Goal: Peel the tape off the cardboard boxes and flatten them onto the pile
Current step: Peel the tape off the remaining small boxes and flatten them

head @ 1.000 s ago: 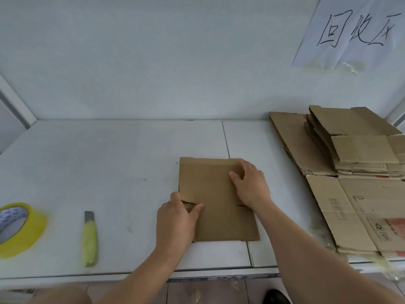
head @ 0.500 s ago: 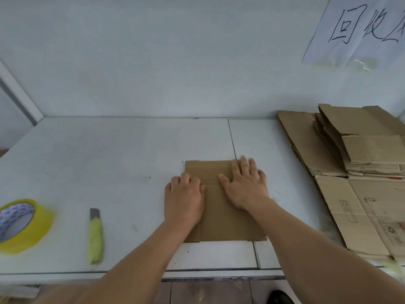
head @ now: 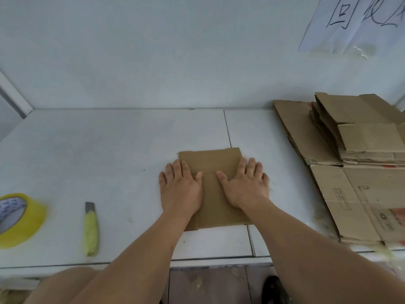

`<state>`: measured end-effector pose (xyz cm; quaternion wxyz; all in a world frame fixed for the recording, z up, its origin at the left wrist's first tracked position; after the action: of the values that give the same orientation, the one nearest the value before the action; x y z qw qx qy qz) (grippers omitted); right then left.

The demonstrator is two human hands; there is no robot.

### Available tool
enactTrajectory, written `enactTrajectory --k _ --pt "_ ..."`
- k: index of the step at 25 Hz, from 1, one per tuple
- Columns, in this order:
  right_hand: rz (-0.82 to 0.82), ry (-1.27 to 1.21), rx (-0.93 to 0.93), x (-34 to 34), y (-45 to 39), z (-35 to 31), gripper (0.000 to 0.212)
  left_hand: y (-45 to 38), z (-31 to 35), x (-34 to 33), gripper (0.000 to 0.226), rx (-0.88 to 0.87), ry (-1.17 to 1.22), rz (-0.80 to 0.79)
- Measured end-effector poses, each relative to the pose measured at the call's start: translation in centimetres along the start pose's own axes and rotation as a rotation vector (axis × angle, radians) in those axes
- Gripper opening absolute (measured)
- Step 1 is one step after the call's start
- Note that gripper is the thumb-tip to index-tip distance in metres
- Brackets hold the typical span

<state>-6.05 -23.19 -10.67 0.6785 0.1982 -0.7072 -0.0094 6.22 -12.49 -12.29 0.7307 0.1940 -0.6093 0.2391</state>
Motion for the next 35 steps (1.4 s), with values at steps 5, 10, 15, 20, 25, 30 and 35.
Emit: enactTrajectory --k 5,10,15,20,25,30,35 --pt "0.168 -0.086 -0.066 0.1 2.6 -1.1 0.083 0.2 0.2 0.1 0.067 0.01 0.043 0.007" --pt "0.008 -0.443 -0.242 1.9 1.8 1.4 0.07 0.5 0.2 0.7 0.067 0.007 0.111 0.026" --pt "-0.081 -0.751 -0.206 3.0 1.6 4.6 0.047 -0.6 2.2 2.9 0.079 0.093 0.406 0.059" --pt "0.01 -0.651 -0.159 7.6 0.3 9.0 0.051 -3.9 7.9 4.8 0.056 0.149 0.611 0.049" --pt "0.282 -0.429 -0.187 14.2 -2.7 15.0 0.063 -7.9 17.9 8.9 0.048 0.085 0.685 0.143" --pt "0.493 -0.411 -0.252 21.3 -8.9 24.8 0.058 -12.6 30.7 10.6 0.043 0.035 0.821 0.132" --pt "0.462 -0.409 -0.237 21.9 -16.4 31.0 0.054 -16.7 37.5 7.6 0.048 -0.039 0.574 0.071"
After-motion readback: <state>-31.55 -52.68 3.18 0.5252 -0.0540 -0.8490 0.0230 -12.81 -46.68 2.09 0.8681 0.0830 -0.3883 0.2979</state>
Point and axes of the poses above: each hand's wrist, its own y-axis away from the middle knuckle, its own x-axis out of the back of the hand, z = x × y, the point moved 3 cm from there along -y, towards the middle knuckle, and after that the axes turned 11 degrees about -x, right-handed, at the moved point
